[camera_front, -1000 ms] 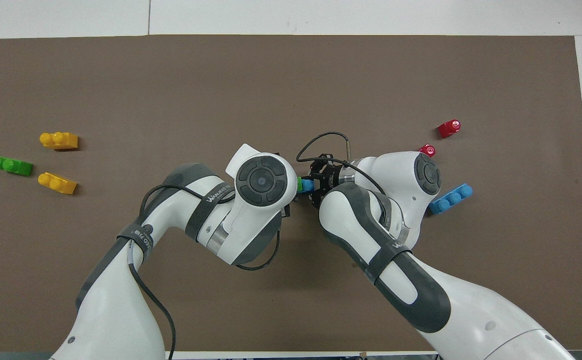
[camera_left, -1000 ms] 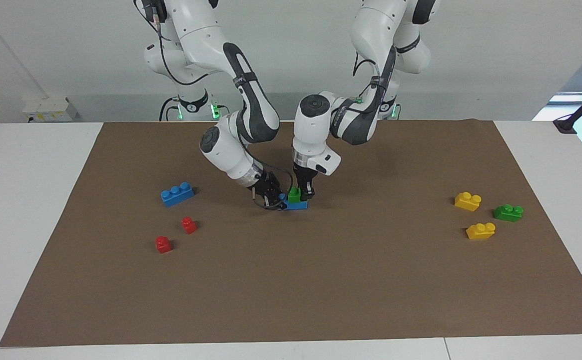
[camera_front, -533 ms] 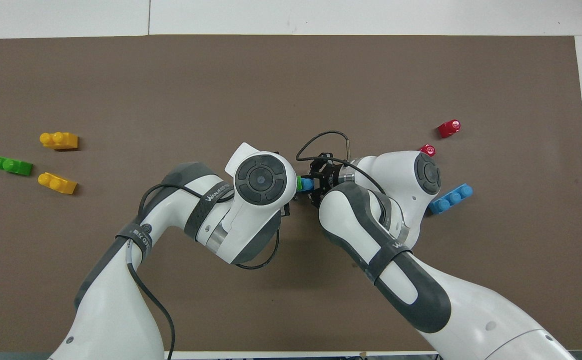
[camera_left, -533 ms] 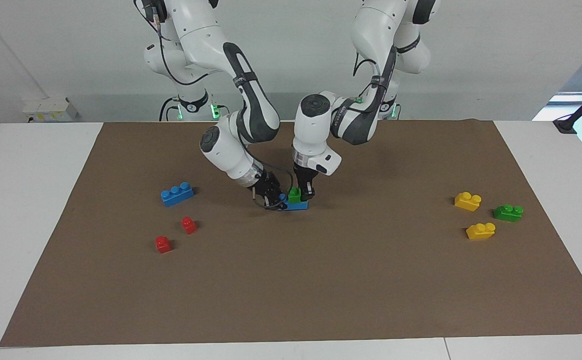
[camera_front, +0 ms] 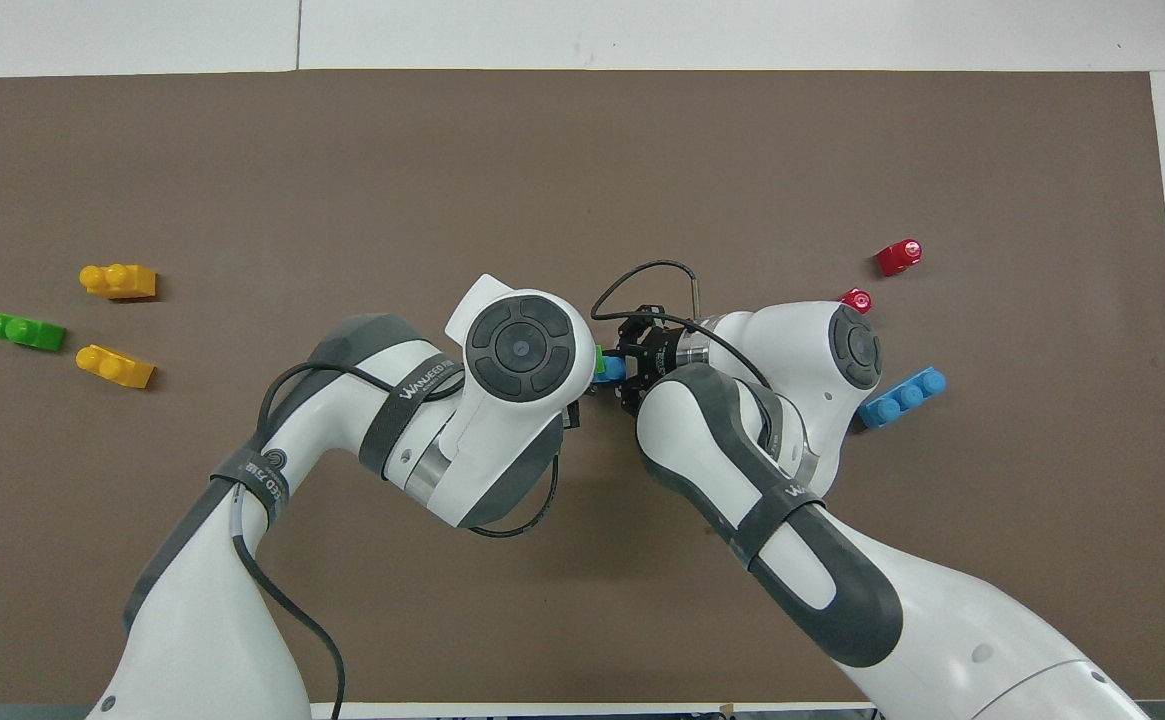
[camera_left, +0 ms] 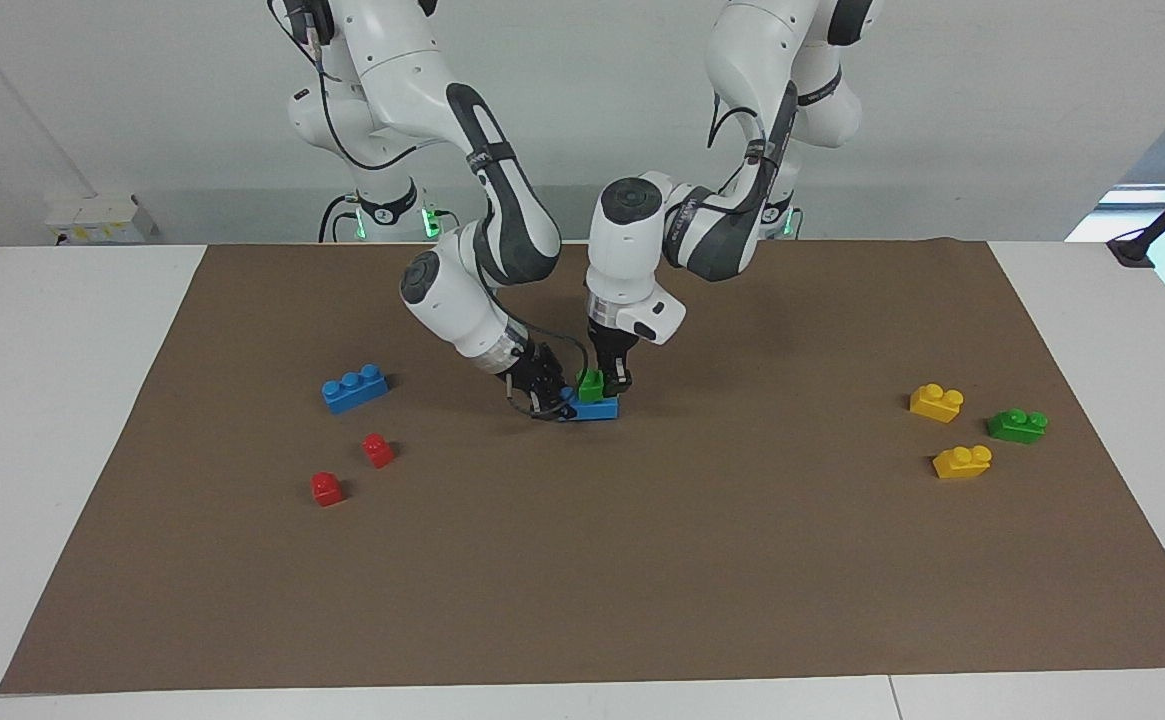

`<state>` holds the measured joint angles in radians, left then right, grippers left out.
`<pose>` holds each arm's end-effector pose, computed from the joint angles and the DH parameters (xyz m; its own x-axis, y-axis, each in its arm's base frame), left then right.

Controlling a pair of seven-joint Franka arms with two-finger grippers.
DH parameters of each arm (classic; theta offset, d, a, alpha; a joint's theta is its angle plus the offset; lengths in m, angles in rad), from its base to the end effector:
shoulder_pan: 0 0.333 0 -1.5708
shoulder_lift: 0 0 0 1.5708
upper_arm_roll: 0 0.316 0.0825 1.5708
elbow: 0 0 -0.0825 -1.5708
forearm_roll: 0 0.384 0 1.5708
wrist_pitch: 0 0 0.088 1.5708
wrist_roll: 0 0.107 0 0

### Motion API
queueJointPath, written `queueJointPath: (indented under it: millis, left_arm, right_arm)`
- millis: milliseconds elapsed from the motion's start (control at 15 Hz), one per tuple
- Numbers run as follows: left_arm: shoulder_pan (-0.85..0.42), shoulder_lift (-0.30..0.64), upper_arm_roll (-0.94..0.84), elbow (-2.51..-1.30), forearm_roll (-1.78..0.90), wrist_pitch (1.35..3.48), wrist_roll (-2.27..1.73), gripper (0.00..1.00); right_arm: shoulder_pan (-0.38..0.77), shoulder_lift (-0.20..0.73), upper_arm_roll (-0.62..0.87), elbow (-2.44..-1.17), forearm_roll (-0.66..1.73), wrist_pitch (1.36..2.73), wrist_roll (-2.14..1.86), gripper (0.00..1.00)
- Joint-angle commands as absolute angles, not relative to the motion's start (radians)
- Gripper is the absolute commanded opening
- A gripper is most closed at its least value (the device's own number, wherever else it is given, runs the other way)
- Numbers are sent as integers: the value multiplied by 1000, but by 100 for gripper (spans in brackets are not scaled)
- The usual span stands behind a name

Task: Remove green block with left arm and hold with right
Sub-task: 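Close the left gripper on the green brick end, then pull the green brick off with the left gripper while the right gripper holds blue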

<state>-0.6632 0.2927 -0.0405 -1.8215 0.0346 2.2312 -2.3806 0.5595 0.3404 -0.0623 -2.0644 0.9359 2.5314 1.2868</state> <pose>0.4908 -0.4129 0.3880 -0.0852 0.9937 -0.0723 0.9914 0.0918 0.0936 0.5310 0.2794 0.2769 0.0488 -0.8459 -0.5311 -0.9976 -0.0148 -0.0679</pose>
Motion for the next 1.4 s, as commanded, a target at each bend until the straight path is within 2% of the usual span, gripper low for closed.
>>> queueJointPath:
  millis: [0, 533, 1333]
  left_arm:
    - [-661, 243, -32, -1809, 25, 2160, -2353, 0]
    - [-615, 109, -25, -1815, -54, 1979, -2166, 0]
    - [-387, 87, -21, -1850, -66, 1933, -1530, 0]
  right_arm:
    - [575, 336, -64, -2082, 968, 2534, 1262, 16]
    - [574, 336, -64, -2082, 968, 2534, 1262, 16]
    - [522, 328, -66, -2072, 966, 2494, 1240, 16]
